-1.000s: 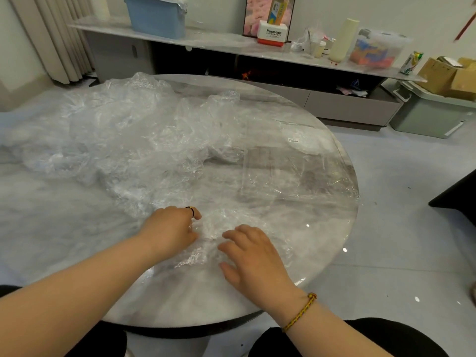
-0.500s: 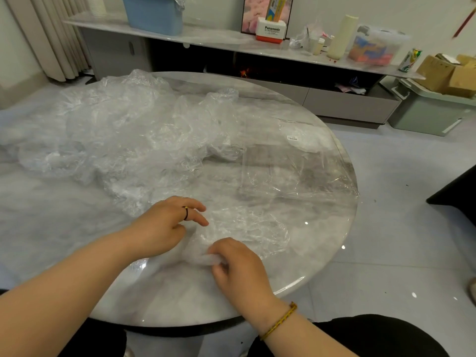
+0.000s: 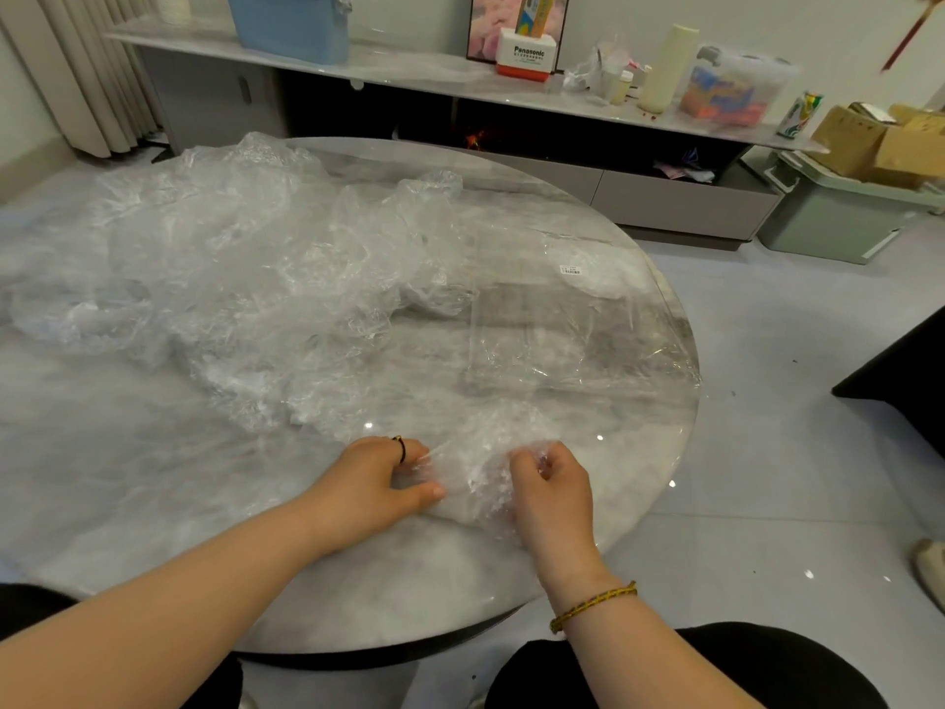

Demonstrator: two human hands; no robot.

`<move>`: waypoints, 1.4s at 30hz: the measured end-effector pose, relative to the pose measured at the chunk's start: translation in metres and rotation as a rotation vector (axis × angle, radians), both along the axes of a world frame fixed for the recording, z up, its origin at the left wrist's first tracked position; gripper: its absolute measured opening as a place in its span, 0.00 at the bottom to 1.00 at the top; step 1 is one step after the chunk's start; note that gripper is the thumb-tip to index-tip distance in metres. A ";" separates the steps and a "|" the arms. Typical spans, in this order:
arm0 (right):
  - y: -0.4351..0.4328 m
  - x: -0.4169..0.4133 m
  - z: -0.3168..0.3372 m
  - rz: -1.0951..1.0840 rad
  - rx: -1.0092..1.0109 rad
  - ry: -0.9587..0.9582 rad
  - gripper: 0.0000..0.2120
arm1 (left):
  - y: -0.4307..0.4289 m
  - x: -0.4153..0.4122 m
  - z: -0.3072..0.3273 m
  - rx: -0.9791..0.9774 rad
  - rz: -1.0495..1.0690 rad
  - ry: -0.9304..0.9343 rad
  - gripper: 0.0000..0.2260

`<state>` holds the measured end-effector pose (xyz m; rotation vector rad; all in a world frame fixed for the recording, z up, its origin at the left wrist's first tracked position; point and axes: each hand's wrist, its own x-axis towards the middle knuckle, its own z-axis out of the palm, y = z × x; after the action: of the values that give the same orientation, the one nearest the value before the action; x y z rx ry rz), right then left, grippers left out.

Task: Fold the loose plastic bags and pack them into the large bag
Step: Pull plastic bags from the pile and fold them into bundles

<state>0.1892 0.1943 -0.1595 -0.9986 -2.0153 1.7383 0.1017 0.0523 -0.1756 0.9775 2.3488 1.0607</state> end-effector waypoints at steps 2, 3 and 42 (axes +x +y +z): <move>0.006 -0.002 -0.002 0.014 0.168 -0.070 0.15 | 0.003 0.000 -0.002 0.015 0.041 -0.014 0.10; 0.009 -0.002 -0.005 0.032 0.252 -0.122 0.14 | 0.004 0.001 -0.001 0.011 0.054 0.011 0.07; 0.014 -0.009 -0.013 0.565 0.873 -0.350 0.25 | 0.037 0.005 0.008 -0.403 0.055 0.297 0.25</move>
<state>0.1800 0.2080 -0.1725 -0.4638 -3.0530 0.6544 0.1071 0.0888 -0.1676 0.9682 2.6944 0.4465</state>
